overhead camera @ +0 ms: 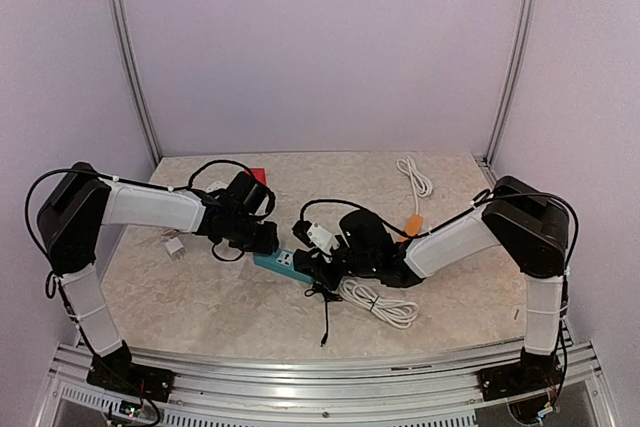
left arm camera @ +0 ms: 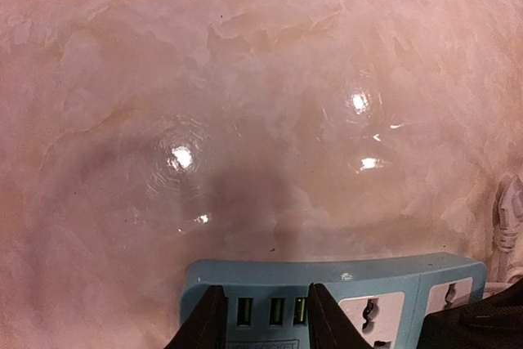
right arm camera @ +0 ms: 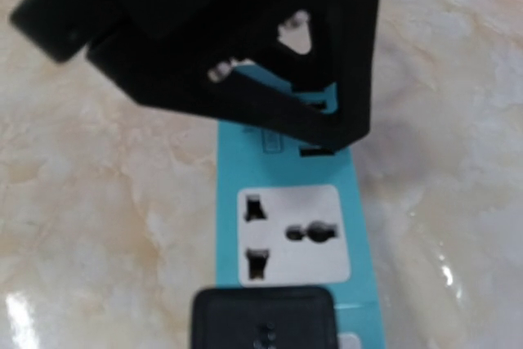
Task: Pull the plug off the socket
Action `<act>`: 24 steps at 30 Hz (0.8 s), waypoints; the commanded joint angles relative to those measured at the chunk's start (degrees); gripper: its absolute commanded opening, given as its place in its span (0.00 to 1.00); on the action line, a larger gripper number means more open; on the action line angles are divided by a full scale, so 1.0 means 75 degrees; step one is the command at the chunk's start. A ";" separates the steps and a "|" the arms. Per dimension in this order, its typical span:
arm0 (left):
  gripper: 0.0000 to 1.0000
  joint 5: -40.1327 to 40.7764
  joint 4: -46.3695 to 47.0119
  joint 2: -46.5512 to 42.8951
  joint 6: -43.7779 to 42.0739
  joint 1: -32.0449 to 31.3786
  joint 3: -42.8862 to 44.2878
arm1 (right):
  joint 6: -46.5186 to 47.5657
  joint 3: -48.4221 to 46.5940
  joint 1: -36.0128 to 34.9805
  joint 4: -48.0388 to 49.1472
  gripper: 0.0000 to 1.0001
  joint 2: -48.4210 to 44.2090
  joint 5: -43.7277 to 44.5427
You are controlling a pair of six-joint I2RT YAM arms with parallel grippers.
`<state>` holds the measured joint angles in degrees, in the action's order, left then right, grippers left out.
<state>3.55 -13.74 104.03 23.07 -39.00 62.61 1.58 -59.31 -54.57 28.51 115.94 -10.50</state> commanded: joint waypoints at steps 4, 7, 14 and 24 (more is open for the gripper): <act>0.32 0.0714 -0.0846 0.0463 -0.0262 -0.0237 0.0388 | -0.0049 -0.0041 0.0055 -0.0531 0.14 -0.0046 -0.0046; 0.32 0.0784 -0.0964 0.0517 -0.0275 -0.0272 0.0418 | -0.0038 -0.0064 0.0049 -0.0543 0.14 -0.0048 -0.0051; 0.30 0.0883 -0.1087 0.0669 -0.0287 -0.0284 0.0386 | -0.0012 -0.0188 0.0051 -0.0670 0.14 -0.0108 -0.0077; 0.27 0.1025 -0.1088 0.0856 -0.0241 -0.0295 0.0246 | -0.0084 -0.0361 0.0049 -0.0813 0.13 -0.0538 -0.0335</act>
<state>9.93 -17.54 106.50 21.37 -41.12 65.95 1.61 -60.73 -54.50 25.39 115.48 -10.76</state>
